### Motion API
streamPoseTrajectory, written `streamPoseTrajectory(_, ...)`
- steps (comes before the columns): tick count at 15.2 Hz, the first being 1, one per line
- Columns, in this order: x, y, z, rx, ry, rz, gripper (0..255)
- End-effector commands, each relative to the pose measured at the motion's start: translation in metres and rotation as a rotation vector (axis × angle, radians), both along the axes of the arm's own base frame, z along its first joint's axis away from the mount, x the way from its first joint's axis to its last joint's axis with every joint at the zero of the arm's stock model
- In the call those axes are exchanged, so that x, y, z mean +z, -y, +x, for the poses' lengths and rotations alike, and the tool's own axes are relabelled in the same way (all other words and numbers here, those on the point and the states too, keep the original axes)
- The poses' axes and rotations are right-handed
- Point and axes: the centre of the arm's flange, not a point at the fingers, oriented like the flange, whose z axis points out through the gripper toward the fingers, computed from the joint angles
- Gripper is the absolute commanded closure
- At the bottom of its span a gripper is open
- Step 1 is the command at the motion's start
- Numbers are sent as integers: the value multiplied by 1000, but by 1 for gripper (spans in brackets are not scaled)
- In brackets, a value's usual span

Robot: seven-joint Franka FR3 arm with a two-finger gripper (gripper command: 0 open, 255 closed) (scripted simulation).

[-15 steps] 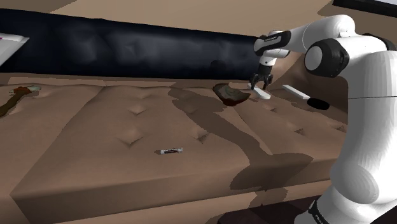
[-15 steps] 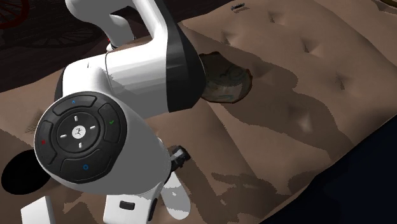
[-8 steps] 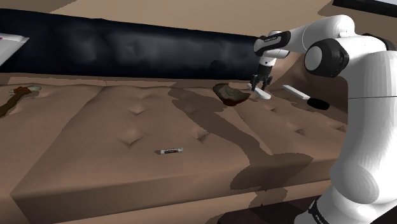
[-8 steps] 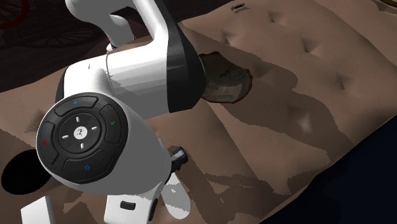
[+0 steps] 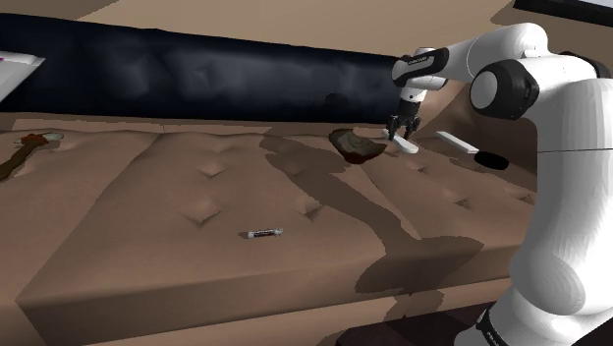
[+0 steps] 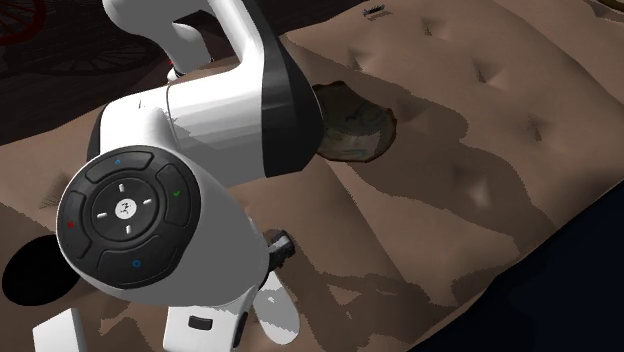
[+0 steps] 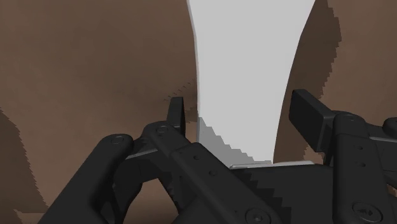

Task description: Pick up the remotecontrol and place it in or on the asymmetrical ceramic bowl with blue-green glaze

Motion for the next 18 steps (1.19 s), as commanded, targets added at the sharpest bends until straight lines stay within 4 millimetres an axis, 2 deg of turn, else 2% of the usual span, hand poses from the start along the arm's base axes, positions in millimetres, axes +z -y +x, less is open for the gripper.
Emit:
streamPoseTrajectory(1,0,0,0,0,0,0,255)
streamPoseTrajectory(18,90,0,0,0,0,0,255)
